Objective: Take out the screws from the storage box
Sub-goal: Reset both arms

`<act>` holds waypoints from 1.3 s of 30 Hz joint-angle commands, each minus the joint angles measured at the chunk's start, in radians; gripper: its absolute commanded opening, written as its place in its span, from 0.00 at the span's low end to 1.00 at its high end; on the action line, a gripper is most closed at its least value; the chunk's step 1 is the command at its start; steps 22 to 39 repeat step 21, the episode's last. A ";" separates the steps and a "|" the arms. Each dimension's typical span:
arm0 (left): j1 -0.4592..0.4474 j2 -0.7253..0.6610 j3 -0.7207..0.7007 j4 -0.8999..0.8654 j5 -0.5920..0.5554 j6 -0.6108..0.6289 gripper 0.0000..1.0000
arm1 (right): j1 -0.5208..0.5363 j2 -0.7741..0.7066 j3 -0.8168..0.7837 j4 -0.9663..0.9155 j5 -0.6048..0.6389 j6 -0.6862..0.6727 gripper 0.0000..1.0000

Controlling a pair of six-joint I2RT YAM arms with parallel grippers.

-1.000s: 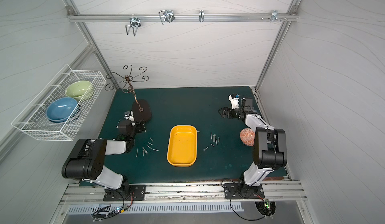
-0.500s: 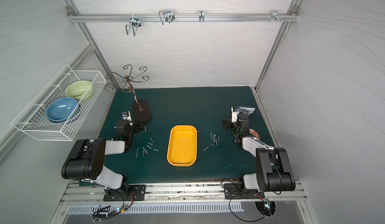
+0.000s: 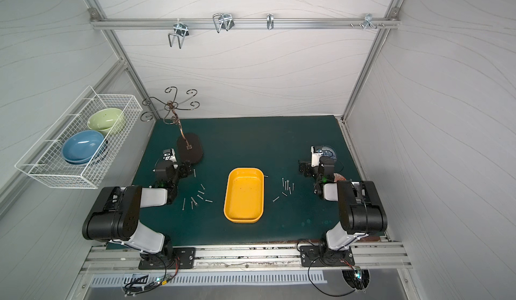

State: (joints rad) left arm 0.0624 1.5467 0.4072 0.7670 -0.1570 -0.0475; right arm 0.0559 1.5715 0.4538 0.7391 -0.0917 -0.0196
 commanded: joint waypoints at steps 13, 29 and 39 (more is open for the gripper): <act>-0.033 0.006 0.027 0.043 0.005 0.011 0.99 | 0.008 0.002 0.008 0.017 0.008 -0.002 0.99; -0.034 0.000 0.021 0.044 0.087 0.018 1.00 | 0.008 0.000 0.006 0.017 0.007 -0.001 0.99; -0.034 0.000 0.021 0.044 0.087 0.018 1.00 | 0.008 0.000 0.006 0.017 0.007 -0.001 0.99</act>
